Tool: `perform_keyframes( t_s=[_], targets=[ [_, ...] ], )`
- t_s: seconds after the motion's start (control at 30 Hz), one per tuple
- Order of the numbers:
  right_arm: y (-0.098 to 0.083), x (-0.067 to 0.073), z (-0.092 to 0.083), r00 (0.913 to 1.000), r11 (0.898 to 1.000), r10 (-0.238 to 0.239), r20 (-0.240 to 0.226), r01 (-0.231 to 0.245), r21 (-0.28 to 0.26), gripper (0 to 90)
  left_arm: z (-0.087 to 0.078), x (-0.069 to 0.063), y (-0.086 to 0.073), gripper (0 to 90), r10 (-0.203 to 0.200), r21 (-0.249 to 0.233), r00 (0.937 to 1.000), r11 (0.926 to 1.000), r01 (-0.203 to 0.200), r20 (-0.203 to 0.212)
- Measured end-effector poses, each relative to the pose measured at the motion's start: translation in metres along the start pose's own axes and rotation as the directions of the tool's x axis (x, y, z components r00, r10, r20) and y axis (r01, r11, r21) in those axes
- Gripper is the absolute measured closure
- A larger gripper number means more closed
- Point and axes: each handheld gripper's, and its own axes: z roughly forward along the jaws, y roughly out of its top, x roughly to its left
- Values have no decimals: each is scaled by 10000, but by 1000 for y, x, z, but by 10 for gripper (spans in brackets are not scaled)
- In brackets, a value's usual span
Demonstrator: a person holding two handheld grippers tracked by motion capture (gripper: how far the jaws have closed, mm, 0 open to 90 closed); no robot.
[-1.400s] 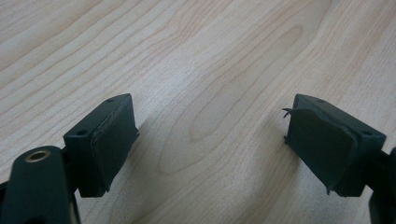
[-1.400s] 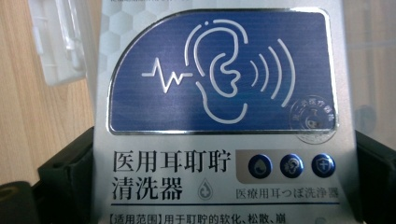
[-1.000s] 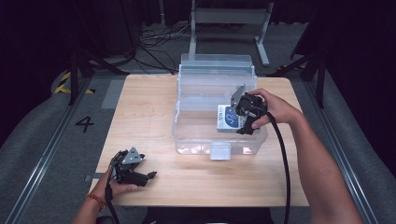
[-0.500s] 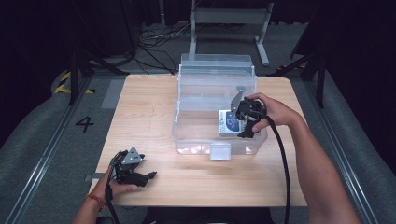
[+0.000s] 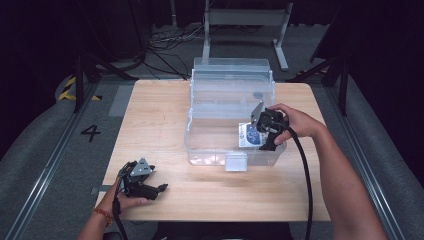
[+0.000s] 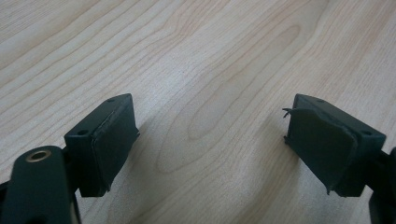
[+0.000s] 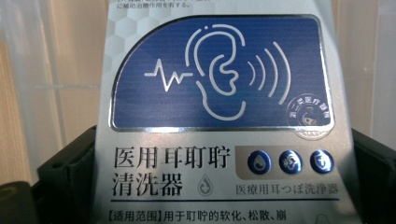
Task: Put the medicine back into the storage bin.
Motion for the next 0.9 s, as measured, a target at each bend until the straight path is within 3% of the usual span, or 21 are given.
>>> perform_keyframes(
  t_s=[0.5,0.6,0.73,0.9],
  targets=[
    [-8,2,-4,9995,9986,9,324,8,-533,46,0,0,0,160,-11,0,10000,10000,11,8],
    [-10,3,-6,9980,9961,282,565,-233,-849,45,0,0,0,160,-9,4,10000,10000,9,-4],
    [-11,3,-2,9979,9958,228,601,-173,-898,46,0,0,0,160,1,15,10000,10000,-1,-26],
    [-13,5,-3,9968,9905,294,739,-191,-1362,46,0,0,0,160,10,19,10000,10000,-10,-39]
  ],
)
